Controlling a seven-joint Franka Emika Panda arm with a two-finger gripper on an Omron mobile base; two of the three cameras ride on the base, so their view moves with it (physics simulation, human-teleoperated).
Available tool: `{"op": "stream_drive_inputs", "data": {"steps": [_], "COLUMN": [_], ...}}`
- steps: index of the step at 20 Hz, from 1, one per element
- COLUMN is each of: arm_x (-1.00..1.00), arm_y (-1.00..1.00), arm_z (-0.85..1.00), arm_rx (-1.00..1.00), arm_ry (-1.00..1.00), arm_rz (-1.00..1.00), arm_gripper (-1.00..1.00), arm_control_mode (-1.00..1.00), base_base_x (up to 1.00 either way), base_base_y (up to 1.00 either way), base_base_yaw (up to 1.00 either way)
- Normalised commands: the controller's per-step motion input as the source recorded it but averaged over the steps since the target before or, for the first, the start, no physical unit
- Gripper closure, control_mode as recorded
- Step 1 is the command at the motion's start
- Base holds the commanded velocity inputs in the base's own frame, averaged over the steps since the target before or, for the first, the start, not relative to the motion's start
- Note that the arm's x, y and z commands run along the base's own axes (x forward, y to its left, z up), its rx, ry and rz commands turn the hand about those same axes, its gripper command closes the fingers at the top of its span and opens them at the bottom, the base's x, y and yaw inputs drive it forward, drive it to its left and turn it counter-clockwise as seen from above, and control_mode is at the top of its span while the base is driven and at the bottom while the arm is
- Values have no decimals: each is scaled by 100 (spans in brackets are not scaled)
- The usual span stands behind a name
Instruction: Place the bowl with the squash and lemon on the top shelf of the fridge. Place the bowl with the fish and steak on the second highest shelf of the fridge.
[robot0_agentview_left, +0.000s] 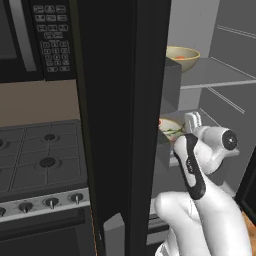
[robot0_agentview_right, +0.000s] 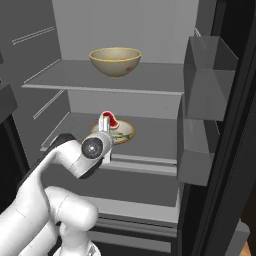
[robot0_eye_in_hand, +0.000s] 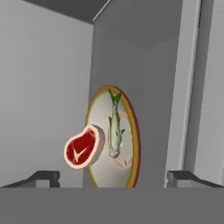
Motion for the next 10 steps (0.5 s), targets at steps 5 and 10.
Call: {"op": "stream_drive_inputs", "data": {"steps": [5,10], "arm_x": [-100,-100], "arm_y": [0,0], "arm_z": [100,100], "arm_rx": [0,0], "arm_ry": [-7,-6], "arm_rz": [-10,-14], "arm_gripper": [-100,-100], "arm_control_mode": [-100,-100], "base_base_x": [0,0], "base_base_y": [0,0], "base_base_yaw": [0,0]}}
